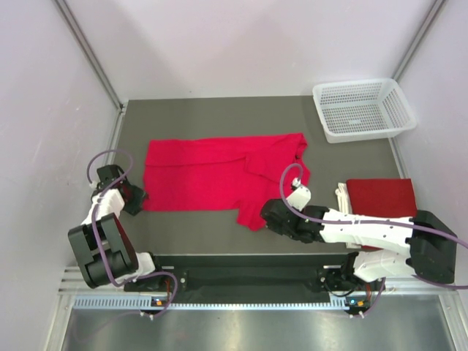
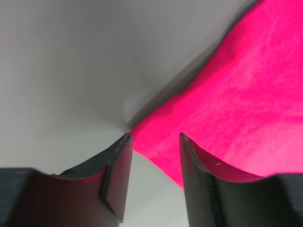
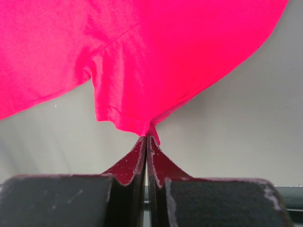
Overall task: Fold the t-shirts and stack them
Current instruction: Fold the tshirt
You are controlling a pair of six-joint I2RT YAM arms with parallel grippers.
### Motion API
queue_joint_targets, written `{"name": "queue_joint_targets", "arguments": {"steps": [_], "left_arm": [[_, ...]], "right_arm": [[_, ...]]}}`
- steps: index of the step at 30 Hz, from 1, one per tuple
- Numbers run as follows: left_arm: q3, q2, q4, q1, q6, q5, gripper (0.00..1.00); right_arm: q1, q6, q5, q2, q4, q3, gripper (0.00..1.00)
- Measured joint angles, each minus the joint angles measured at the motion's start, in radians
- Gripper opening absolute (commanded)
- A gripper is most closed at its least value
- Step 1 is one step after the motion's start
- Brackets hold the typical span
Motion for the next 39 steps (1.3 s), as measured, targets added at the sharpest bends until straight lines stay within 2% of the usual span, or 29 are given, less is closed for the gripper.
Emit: {"name": "queue_joint_targets", "arguments": {"steps": [3, 5, 7, 10, 17, 19, 22, 23, 24, 27, 29, 32, 35, 39], "left_arm": [[0.000, 0.014, 0.024, 0.000, 0.000, -0.004, 0.28], [0.000, 0.019, 0.030, -0.002, 0.004, -0.015, 0.28], [0.005, 0.021, 0.026, -0.005, 0.005, -0.043, 0.40], [0.013, 0.021, 0.020, -0.007, 0.010, -0.078, 0.52], [0.000, -0.009, 0.044, -0.007, 0.012, -0.107, 0.55], [-0.011, -0.003, 0.063, -0.007, 0.012, -0.092, 0.53], [-0.040, 0.014, 0.104, -0.007, 0.011, -0.048, 0.42], [-0.048, 0.018, 0.110, -0.010, 0.010, -0.037, 0.36], [-0.048, 0.019, 0.113, -0.011, 0.012, -0.029, 0.21], [-0.048, 0.019, 0.117, -0.026, 0.026, -0.034, 0.00], [-0.045, 0.014, 0.112, -0.057, 0.034, -0.061, 0.00], [-0.012, 0.008, 0.079, -0.172, 0.054, -0.165, 0.00], [0.072, 0.027, 0.028, -0.311, 0.071, -0.291, 0.00], [0.205, 0.117, -0.037, -0.428, 0.079, -0.457, 0.07]], "right_arm": [[0.000, -0.001, 0.000, -0.006, 0.000, 0.000, 0.00], [0.000, -0.001, 0.000, -0.006, 0.000, 0.000, 0.00], [0.000, -0.001, 0.000, -0.006, 0.000, 0.000, 0.00], [0.000, -0.002, 0.000, -0.006, 0.000, 0.000, 0.00], [0.000, -0.001, 0.000, -0.006, 0.000, -0.001, 0.00], [0.000, -0.001, 0.000, -0.012, 0.001, -0.004, 0.00], [0.000, -0.001, 0.000, -0.028, 0.001, -0.023, 0.00], [0.000, -0.001, -0.001, -0.033, 0.000, -0.029, 0.00], [0.000, 0.000, -0.001, -0.037, -0.001, -0.034, 0.00], [0.000, 0.000, 0.000, -0.052, -0.004, -0.045, 0.00], [0.000, 0.002, 0.000, -0.062, -0.005, -0.052, 0.00], [0.000, 0.003, 0.000, -0.069, -0.007, -0.055, 0.00], [0.000, 0.003, 0.000, -0.071, -0.007, -0.055, 0.00], [0.000, 0.003, 0.000, -0.081, -0.007, -0.058, 0.00]]}}
